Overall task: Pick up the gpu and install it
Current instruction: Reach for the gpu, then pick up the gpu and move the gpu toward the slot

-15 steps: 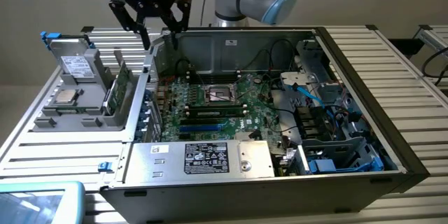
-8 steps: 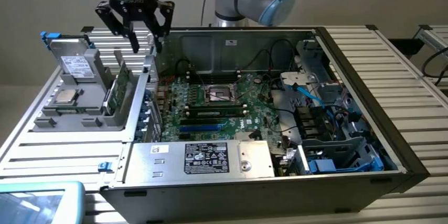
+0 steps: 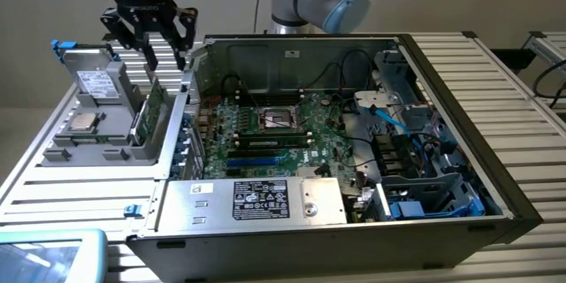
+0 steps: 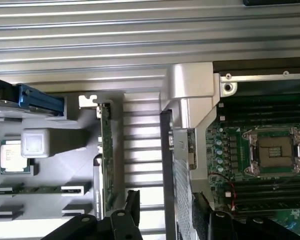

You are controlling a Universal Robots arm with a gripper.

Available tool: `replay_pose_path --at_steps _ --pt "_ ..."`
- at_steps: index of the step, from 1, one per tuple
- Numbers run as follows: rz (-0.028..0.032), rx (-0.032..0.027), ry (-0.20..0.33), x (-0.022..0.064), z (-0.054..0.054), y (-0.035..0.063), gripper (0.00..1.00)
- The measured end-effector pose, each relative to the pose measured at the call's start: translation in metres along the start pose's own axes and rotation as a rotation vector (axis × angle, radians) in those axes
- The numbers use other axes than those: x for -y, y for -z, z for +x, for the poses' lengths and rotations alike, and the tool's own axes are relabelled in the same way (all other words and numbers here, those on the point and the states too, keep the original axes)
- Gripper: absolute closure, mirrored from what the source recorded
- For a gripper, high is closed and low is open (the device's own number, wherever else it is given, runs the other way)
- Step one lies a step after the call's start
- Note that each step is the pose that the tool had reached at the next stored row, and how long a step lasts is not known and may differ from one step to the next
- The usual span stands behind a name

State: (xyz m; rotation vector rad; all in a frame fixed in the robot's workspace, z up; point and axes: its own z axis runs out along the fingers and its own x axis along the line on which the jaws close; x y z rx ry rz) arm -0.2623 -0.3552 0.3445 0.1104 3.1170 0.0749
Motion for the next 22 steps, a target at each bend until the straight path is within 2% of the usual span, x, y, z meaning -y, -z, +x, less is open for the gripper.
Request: replay_pose_path --at_steps 15,16,22 --pt "0.0001 -0.0001 0.000 -0.0089 0.070 -0.0227 0.46" --pt "0.0001 0.0000 0.000 -0.0091 0.072 -0.0231 0.46" --pt "0.0000 0.0000 0.000 -0.0091 0.072 -0.0231 0.46"
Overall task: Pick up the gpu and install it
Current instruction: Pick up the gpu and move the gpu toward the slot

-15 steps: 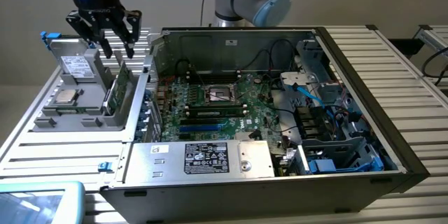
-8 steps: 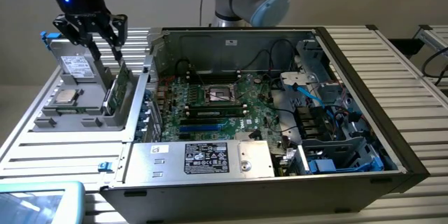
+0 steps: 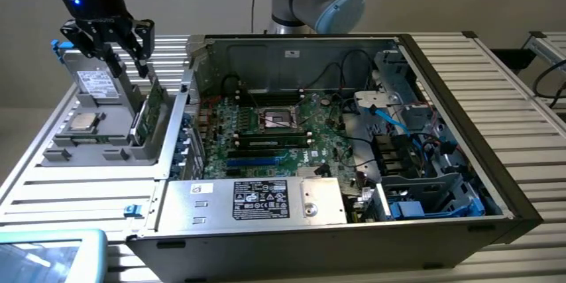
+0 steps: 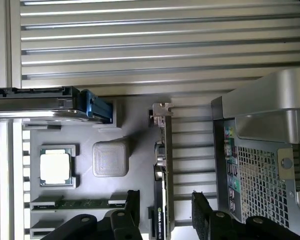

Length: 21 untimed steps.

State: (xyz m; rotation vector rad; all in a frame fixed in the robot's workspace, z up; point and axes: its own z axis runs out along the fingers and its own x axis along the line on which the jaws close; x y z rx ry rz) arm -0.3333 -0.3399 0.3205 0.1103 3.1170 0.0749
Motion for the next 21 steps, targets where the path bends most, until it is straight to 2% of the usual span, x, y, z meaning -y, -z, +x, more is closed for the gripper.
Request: replay_pose_path --at_steps 10,16,18,21 --pt "-0.0002 0.0001 0.000 0.0000 0.000 -0.0004 0.46" --pt "-0.0001 -0.0001 0.000 0.0031 0.001 -0.0109 0.46" --pt "-0.0001 -0.0002 0.000 0.0061 0.001 -0.0143 0.46" --pt "-0.0001 -0.0001 0.000 0.0172 0.000 -0.0192 0.46"
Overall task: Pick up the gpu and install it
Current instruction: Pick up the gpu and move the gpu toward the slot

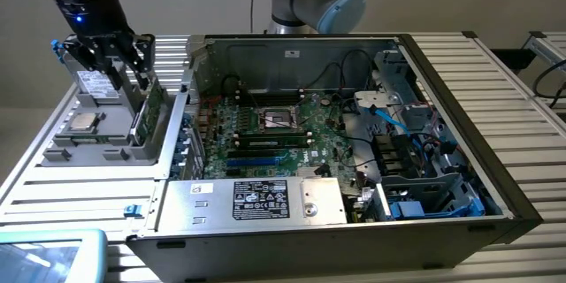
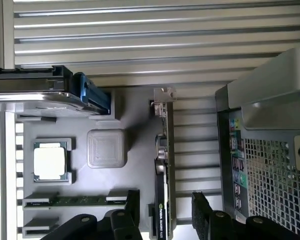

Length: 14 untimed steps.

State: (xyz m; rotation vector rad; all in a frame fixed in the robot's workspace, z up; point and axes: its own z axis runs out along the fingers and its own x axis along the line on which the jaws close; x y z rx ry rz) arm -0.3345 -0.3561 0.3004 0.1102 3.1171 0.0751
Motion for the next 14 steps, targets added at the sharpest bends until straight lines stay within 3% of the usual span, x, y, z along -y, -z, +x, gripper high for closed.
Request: replay_pose_path --at_steps 2,14 --pt "-0.0002 0.0003 0.000 0.0045 0.000 -0.0036 0.46" --pt "0.0003 0.0008 -0.015 0.0031 0.000 -0.0254 0.46"
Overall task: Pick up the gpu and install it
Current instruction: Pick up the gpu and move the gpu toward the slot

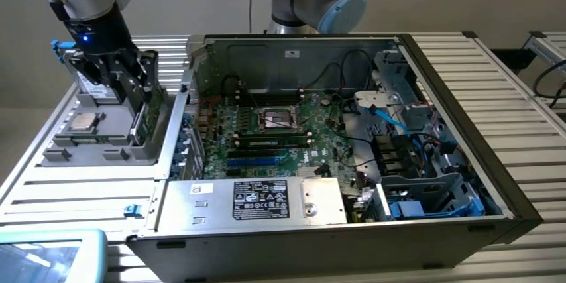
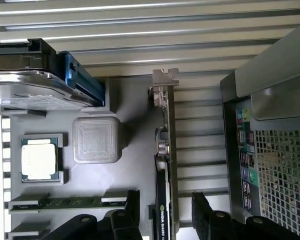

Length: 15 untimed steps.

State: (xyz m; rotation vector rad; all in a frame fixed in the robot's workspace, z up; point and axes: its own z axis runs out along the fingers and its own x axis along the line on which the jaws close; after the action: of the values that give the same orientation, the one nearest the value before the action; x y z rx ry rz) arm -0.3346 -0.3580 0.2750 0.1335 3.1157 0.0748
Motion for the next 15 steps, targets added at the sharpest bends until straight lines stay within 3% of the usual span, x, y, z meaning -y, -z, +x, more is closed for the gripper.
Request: replay_pose_path --at_steps 15 --pt "0.0002 0.0004 -0.009 -0.0035 0.001 -0.0275 0.46"
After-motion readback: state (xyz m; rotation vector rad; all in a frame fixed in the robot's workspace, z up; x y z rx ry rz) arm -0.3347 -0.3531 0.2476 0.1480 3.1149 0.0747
